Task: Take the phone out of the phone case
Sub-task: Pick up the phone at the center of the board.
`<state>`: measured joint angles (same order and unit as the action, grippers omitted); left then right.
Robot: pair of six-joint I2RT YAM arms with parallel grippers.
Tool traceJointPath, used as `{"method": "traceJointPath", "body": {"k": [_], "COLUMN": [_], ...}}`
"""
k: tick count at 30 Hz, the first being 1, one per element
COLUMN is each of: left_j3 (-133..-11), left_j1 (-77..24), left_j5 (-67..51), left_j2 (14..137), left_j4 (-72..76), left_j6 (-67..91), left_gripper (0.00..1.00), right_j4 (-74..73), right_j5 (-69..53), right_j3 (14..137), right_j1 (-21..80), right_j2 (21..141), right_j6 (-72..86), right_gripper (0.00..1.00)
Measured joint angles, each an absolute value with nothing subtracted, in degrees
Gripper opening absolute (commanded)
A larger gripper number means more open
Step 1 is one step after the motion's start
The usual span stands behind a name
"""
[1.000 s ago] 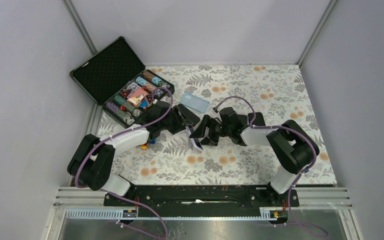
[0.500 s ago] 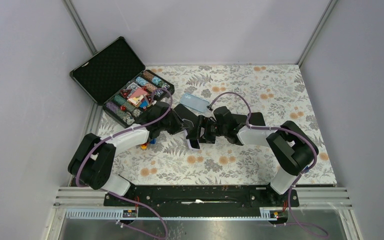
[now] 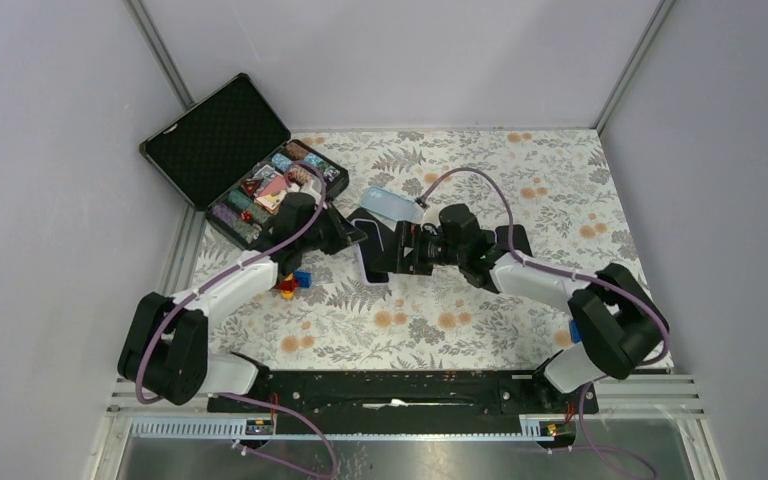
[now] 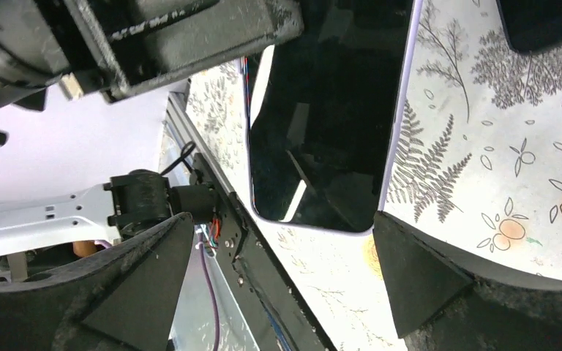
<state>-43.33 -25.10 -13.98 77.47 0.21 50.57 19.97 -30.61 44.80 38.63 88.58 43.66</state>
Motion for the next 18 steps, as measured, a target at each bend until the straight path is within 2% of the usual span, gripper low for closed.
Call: {"method": "traceJointPath", "body": {"k": [6, 12, 18], "left_j3": [-44.1, -48.1, -52.0], "left_j1": [-22.0, -22.3, -22.2], "left_j5": [-27.2, -36.2, -45.0], "left_j2": [74.8, 70.0, 66.5], "left_j4": [6.0, 5.8, 6.6], "left_j6": [49.0, 45.0, 41.7], "left_gripper": [0.0, 0.0, 0.0], "right_j4": [19.4, 18.3, 16.4], "right_j5": [-27.5, -22.0, -26.3], "right_j3": [44.2, 43.8, 44.9], "right_j1": [38.6, 38.6, 38.6], "right_j2": [81.3, 69.7, 65.5], "right_j6": [44.1, 43.0, 37.6], "right_gripper": [0.95, 0.94, 0.9]}}
